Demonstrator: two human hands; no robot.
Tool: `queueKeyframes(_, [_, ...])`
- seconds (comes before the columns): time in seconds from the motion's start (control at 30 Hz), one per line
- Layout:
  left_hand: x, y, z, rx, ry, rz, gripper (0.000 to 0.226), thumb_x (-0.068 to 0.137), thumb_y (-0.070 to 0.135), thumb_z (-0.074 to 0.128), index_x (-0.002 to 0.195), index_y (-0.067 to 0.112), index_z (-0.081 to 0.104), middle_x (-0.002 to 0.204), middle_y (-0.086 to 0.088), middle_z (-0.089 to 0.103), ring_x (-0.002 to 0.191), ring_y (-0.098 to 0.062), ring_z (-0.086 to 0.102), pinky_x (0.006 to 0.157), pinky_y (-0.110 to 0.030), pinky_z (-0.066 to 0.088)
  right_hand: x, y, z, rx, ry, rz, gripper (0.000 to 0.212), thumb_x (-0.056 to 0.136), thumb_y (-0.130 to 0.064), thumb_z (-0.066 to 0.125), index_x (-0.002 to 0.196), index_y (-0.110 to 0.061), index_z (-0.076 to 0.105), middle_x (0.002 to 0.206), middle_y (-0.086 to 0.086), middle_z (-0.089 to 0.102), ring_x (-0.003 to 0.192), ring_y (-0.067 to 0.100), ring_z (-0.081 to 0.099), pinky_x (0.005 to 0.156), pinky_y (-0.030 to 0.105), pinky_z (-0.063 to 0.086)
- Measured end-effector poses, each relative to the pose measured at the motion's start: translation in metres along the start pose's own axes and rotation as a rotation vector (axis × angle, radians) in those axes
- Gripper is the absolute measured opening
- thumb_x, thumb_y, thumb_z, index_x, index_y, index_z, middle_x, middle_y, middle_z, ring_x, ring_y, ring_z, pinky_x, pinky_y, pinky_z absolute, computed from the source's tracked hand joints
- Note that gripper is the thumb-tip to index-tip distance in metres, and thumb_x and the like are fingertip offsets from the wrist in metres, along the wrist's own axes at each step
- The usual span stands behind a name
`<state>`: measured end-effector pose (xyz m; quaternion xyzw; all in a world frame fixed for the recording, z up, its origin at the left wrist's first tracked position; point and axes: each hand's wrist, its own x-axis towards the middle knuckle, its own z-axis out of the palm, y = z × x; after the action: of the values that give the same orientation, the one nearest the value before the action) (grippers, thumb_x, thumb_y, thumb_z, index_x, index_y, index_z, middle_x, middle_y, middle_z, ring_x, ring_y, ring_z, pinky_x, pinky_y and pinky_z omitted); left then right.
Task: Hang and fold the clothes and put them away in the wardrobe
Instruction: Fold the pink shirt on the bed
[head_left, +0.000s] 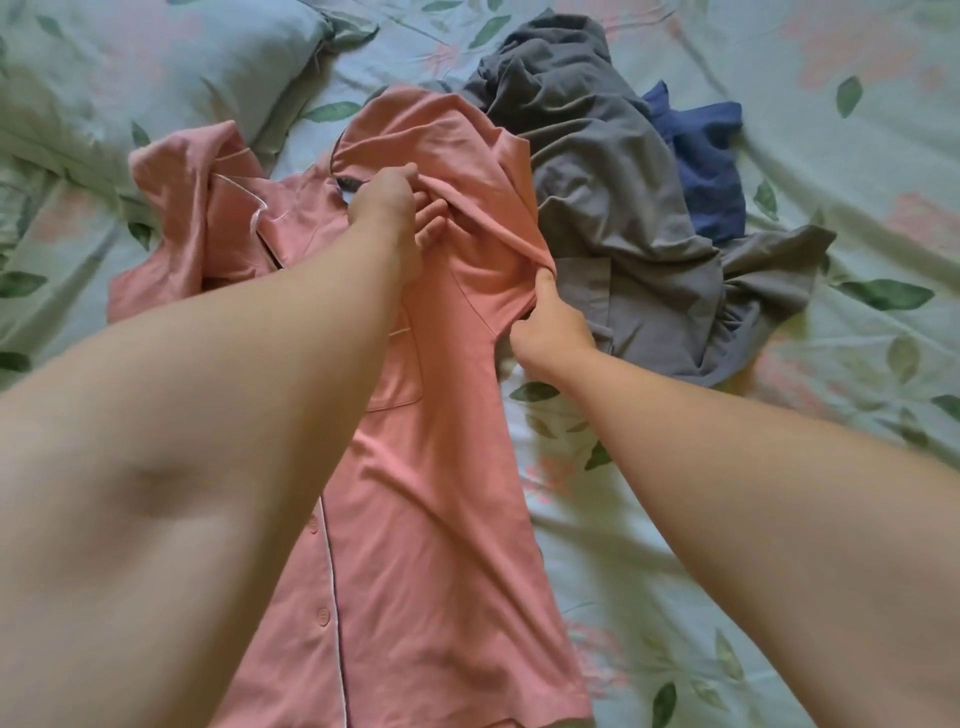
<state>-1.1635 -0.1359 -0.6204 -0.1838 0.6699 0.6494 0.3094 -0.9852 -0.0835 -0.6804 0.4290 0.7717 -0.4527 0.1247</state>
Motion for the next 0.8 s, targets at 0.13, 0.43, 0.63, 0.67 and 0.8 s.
queueKeyframes(0.13, [0.000, 0.004, 0.009, 0.011, 0.009, -0.039, 0.032, 0.095, 0.035, 0.064, 0.118, 0.013, 0.060, 0.109, -0.002, 0.070, 0.089, -0.015, 0.071, 0.074, -0.027, 0.058, 0.004, -0.007, 0.001, 0.153, 0.014, 0.044, 0.078, 0.094, -0.022, 0.036, 0.159, -0.041, -0.001, 0.127, 0.018, 0.061, 0.103, 0.038, 0.063, 0.092, 0.048, 0.055])
queueKeyframes(0.43, [0.006, 0.013, 0.026, 0.022, 0.066, -0.090, 0.027, 0.104, 0.036, 0.052, 0.123, 0.019, 0.060, 0.080, 0.003, 0.062, 0.050, -0.009, 0.057, 0.045, -0.013, 0.044, 0.000, -0.004, -0.002, 0.225, -0.071, 0.131, 0.077, 0.098, -0.024, 0.038, 0.159, -0.041, -0.006, 0.120, 0.020, 0.064, 0.099, 0.037, 0.066, 0.087, 0.048, 0.059])
queueKeyframes(0.63, [0.015, 0.014, 0.010, -0.031, 0.013, -0.106, 0.028, 0.105, 0.034, 0.048, 0.098, 0.009, 0.058, 0.073, -0.002, 0.064, 0.035, -0.008, 0.058, 0.042, -0.014, 0.047, 0.003, -0.014, 0.003, 0.367, -0.027, 0.149, 0.077, 0.100, -0.017, 0.042, 0.161, -0.035, -0.001, 0.106, 0.018, 0.069, 0.066, 0.021, 0.068, 0.060, 0.029, 0.060])
queueKeyframes(0.67, [0.015, 0.015, 0.007, -0.075, -0.011, -0.108, 0.027, 0.103, 0.035, 0.055, 0.097, 0.009, 0.057, 0.070, -0.002, 0.062, 0.037, -0.008, 0.059, 0.042, -0.016, 0.049, 0.002, -0.018, 0.003, 0.415, -0.021, 0.152, 0.077, 0.101, -0.015, 0.043, 0.161, -0.033, -0.001, 0.106, 0.018, 0.069, 0.054, 0.017, 0.064, 0.045, 0.022, 0.053])
queueKeyframes(0.8, [0.021, 0.024, -0.009, -0.180, -0.049, -0.157, 0.018, 0.101, 0.029, 0.063, 0.094, 0.012, 0.061, 0.055, 0.001, 0.055, 0.035, -0.005, 0.053, 0.036, -0.017, 0.046, 0.000, -0.026, 0.005, 0.412, -0.005, 0.186, 0.080, 0.099, -0.019, 0.045, 0.160, -0.035, -0.003, 0.107, 0.015, 0.071, 0.054, 0.017, 0.060, 0.032, 0.014, 0.035])
